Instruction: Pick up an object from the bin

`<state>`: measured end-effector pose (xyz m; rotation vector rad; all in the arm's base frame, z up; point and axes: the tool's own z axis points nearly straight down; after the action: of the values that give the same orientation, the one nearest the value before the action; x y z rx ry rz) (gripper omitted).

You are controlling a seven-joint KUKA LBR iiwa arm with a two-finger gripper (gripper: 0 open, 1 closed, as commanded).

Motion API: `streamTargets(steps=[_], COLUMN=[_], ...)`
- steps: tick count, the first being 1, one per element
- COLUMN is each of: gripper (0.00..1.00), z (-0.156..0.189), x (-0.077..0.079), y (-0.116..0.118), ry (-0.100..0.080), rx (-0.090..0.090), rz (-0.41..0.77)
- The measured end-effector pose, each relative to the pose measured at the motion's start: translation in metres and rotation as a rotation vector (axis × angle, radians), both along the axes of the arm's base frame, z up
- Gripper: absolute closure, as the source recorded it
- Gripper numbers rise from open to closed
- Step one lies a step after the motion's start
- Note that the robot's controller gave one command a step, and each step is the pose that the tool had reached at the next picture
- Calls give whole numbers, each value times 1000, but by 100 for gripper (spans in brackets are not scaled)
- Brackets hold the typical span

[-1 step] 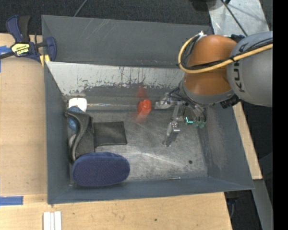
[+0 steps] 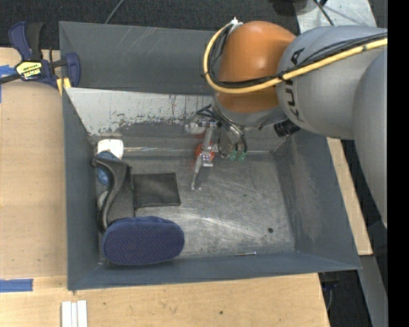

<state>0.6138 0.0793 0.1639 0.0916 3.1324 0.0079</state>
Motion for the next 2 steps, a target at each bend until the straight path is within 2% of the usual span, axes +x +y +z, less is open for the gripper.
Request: streamTargets(steps=[1, 2], gripper=[0, 0], z=[-12, -68], x=[6, 17], y=[-38, -59], ry=[5, -10], rx=[-6, 1], rz=[173, 81])
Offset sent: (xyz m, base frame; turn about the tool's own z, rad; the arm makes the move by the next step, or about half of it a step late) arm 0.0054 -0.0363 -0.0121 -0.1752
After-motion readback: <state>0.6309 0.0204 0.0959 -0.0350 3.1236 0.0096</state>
